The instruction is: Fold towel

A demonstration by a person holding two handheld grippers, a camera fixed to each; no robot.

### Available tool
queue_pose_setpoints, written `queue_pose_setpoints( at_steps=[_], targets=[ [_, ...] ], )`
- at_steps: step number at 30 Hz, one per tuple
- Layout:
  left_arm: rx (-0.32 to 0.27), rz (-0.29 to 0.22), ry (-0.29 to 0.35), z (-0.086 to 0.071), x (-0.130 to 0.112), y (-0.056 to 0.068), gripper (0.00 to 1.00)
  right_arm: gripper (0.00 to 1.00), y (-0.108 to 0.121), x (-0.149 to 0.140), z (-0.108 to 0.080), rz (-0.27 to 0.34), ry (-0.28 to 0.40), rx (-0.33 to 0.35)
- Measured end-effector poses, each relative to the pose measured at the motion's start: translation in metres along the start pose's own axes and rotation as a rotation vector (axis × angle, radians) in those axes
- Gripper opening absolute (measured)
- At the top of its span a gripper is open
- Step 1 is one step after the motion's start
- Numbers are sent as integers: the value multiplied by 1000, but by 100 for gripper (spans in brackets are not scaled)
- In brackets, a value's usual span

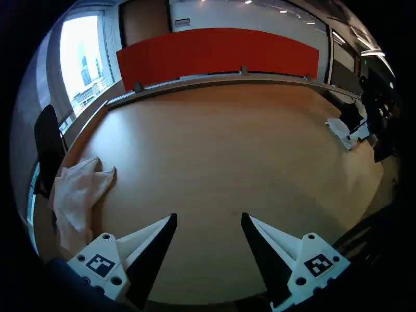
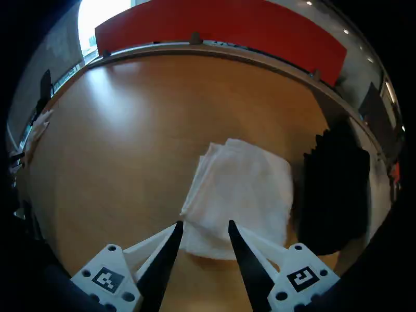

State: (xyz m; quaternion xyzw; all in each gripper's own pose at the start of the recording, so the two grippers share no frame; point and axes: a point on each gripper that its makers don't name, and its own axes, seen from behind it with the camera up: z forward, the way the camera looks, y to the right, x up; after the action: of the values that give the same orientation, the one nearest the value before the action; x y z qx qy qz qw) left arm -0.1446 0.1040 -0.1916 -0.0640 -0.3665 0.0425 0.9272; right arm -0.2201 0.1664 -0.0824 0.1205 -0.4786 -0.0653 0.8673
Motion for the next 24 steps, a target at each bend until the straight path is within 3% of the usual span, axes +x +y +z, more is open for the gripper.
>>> queue_pose_setpoints(
  at_steps=[11,17,24],
  targets=[
    [6,-7,-2,-2,-4,-4,91,54,-8,5,8,-35,-1,-4],
    [6,-6,-6,-1,-7,-4,91,32,-7,5,11,-49,-5,-14],
    [9,-9,-6,-2,-8,-5,91,26,-8,4,13,-57,-16,-9]
  ],
)
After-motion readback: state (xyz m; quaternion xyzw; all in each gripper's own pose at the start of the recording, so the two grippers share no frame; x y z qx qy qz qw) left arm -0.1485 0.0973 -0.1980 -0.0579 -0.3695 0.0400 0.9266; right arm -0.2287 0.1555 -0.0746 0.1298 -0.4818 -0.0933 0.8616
